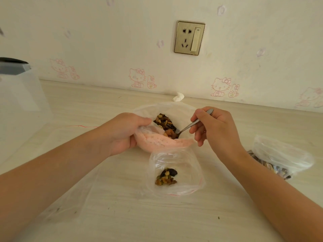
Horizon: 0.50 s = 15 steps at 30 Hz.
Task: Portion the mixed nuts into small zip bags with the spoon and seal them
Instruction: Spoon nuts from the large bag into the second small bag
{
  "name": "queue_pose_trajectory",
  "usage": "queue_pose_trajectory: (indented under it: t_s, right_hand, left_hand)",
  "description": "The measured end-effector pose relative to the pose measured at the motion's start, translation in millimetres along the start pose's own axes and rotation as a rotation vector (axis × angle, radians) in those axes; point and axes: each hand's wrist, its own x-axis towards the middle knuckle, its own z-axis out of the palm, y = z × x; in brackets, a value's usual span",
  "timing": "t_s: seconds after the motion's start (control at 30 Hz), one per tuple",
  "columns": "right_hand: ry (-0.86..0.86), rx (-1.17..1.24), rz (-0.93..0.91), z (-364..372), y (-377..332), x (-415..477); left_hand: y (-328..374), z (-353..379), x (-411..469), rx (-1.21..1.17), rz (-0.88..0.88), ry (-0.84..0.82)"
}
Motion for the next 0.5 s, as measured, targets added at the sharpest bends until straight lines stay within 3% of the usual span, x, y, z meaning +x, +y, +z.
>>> queue_pose_trajectory:
  t_s: [0.3, 0.5]
  right_hand:
    - [0.107, 0.190, 0.262, 3, 4, 2]
    - [0.158, 0.264, 0.319, 1, 6, 4]
  left_hand:
    - [-3, -5, 2, -0.095, -0.021, -0.112]
    - [-2, -9, 7, -0.115, 0.017, -0.101]
